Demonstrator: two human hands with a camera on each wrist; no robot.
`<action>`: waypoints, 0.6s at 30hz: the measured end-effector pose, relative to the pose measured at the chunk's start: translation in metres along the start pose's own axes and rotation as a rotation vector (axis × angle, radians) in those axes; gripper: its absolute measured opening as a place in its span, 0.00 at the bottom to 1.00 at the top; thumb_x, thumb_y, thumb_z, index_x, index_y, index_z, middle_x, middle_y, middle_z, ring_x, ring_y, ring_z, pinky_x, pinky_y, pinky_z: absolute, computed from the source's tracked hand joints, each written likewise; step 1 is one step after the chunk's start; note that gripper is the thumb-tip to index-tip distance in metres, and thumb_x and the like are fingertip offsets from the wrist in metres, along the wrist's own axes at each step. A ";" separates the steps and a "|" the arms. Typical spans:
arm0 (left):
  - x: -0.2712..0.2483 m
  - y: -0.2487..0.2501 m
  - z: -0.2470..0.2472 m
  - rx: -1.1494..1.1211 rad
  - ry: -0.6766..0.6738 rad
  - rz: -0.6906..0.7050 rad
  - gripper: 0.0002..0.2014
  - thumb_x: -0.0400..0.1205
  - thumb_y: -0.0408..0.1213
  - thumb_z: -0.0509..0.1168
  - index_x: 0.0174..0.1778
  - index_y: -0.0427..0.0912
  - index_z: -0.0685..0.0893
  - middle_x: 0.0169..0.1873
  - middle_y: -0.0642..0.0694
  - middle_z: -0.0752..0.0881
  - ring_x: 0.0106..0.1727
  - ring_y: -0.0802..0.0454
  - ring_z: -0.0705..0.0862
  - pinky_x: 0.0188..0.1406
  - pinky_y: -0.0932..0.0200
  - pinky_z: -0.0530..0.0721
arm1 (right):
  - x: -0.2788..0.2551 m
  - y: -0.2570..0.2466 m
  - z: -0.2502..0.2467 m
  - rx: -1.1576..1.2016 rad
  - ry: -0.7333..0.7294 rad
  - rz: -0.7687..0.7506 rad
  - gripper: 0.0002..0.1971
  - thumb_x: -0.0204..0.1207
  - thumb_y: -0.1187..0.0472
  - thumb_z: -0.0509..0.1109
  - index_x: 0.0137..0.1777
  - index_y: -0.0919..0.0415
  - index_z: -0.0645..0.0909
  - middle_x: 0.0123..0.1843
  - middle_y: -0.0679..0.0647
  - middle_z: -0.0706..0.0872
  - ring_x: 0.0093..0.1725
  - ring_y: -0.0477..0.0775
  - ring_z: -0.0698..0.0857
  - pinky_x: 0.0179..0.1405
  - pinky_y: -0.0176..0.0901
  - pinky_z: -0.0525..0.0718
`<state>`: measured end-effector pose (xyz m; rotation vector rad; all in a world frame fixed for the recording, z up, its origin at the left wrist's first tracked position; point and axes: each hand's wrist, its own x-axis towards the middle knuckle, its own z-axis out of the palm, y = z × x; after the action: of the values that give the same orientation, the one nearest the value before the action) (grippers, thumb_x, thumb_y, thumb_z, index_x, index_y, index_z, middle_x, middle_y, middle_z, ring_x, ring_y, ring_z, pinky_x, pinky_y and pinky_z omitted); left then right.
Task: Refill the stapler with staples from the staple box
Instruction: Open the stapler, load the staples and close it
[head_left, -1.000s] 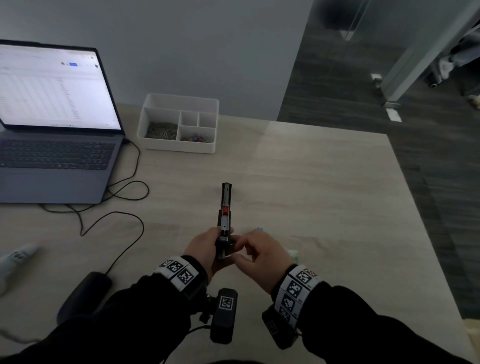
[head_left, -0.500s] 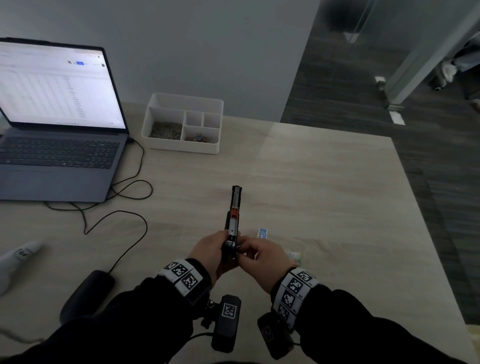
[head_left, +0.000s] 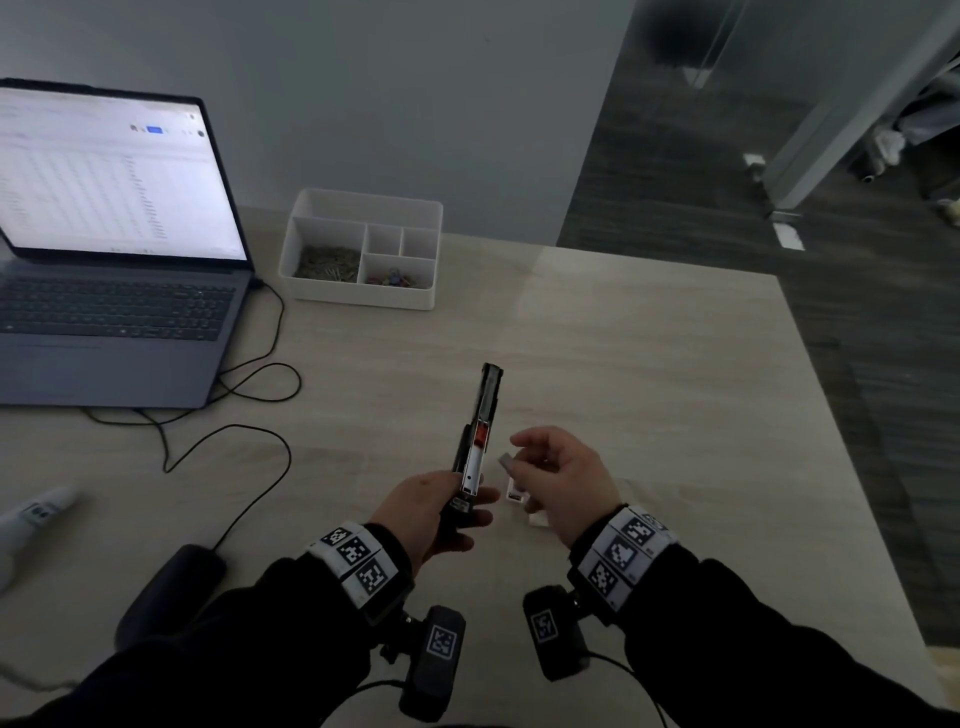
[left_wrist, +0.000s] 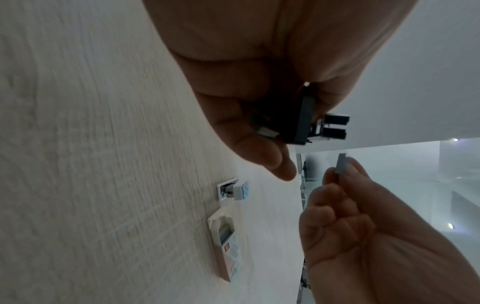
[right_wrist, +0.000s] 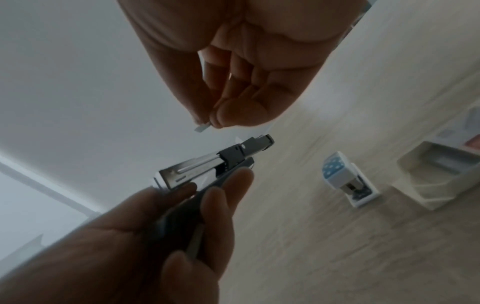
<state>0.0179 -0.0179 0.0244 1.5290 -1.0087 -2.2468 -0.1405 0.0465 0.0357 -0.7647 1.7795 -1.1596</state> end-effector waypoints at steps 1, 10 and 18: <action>-0.001 0.001 0.001 0.015 -0.013 0.004 0.16 0.88 0.39 0.56 0.61 0.35 0.84 0.49 0.41 0.94 0.41 0.49 0.91 0.29 0.58 0.86 | 0.001 -0.003 0.000 0.001 0.000 -0.005 0.07 0.73 0.64 0.77 0.48 0.52 0.86 0.37 0.53 0.87 0.32 0.50 0.85 0.29 0.44 0.87; -0.006 0.002 0.004 0.064 -0.080 0.025 0.15 0.88 0.38 0.55 0.59 0.36 0.85 0.51 0.39 0.93 0.40 0.49 0.91 0.32 0.57 0.86 | 0.004 -0.015 0.007 -0.163 0.028 -0.114 0.11 0.77 0.64 0.71 0.40 0.46 0.87 0.48 0.58 0.83 0.34 0.49 0.81 0.27 0.43 0.88; -0.007 0.001 0.004 0.056 -0.098 0.025 0.15 0.88 0.38 0.54 0.60 0.35 0.84 0.48 0.40 0.94 0.40 0.50 0.91 0.31 0.58 0.87 | 0.001 -0.020 0.006 -0.029 0.025 0.010 0.10 0.75 0.70 0.71 0.39 0.53 0.86 0.36 0.52 0.90 0.29 0.51 0.88 0.41 0.62 0.89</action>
<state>0.0168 -0.0131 0.0306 1.4326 -1.1201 -2.3147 -0.1345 0.0357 0.0531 -0.7606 1.8218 -1.1437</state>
